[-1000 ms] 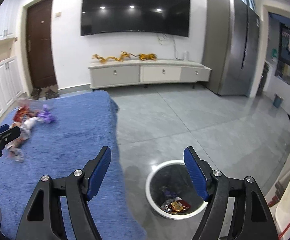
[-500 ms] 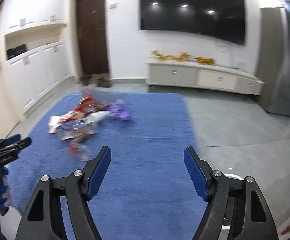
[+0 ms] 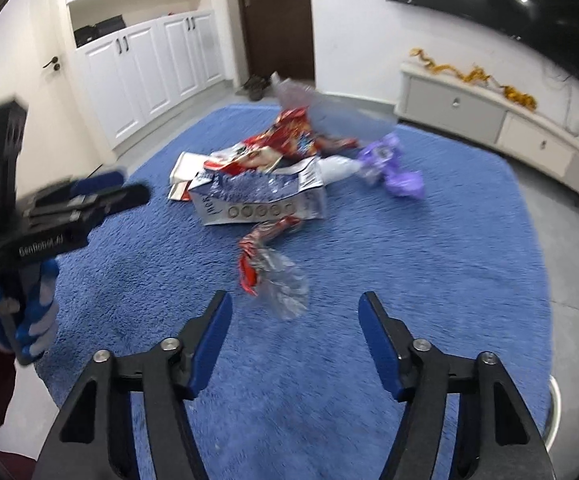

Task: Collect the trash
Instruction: 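Grasp the red-and-clear wrapper with the right gripper while the left grasps the milk carton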

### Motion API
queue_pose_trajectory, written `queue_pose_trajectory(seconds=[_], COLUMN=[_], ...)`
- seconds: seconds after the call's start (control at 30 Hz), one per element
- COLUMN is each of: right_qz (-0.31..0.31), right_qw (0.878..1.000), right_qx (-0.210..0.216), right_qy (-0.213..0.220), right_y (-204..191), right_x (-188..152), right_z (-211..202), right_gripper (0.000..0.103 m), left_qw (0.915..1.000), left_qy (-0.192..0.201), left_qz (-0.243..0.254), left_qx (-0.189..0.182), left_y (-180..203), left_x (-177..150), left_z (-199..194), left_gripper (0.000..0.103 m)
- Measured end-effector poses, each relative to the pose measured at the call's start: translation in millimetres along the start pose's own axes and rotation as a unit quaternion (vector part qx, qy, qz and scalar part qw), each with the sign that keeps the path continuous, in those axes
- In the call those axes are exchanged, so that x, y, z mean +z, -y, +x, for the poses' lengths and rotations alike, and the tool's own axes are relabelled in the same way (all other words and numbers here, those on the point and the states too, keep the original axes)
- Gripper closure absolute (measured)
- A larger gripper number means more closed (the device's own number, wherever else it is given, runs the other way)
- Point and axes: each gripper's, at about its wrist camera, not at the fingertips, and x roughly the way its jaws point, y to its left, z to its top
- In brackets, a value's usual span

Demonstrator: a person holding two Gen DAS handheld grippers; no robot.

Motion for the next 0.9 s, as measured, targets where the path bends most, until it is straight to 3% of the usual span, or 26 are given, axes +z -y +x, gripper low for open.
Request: queue_pose_trajectory(seconds=[0.2,0.37,0.6,0.67,0.73,0.9], right_qz=[-0.014,-0.02,-0.018,-0.018,-0.016,-0.003], right_qw=[0.999,0.999,0.998,0.998,0.998,0.999], right_qx=[0.023,0.032,0.031,0.03,0.03,0.023], right_qy=[-0.021,-0.035,-0.048,-0.053,-0.052,-0.04], right_y=[-8.3,-9.9,-11.9,-11.3,-9.5,3.2], right_x=[5.8,8.5,11.0,8.8,6.2,-3.0], right_z=[28.2,47.4,67.5,69.7,67.4,46.8], right_gripper=[0.042,0.048,0.069,0.084,0.091,0.095], left_qw=[0.995,0.986,0.9816,0.9807,0.9798,0.9797], left_qy=[-0.037,-0.064,-0.078,-0.083,-0.086,-0.088], left_qz=[0.086,0.147,0.166,0.168,0.17,0.17], left_qx=[-0.033,-0.046,-0.054,-0.057,-0.059,-0.059], left_y=[14.5,19.5,19.4,21.4,25.2,35.3], left_x=[20.7,17.1,13.9,13.9,14.0,14.7], left_z=[41.9,60.4,75.3,80.1,83.9,88.1], left_gripper=[0.033,0.034,0.036,0.04,0.042,0.045])
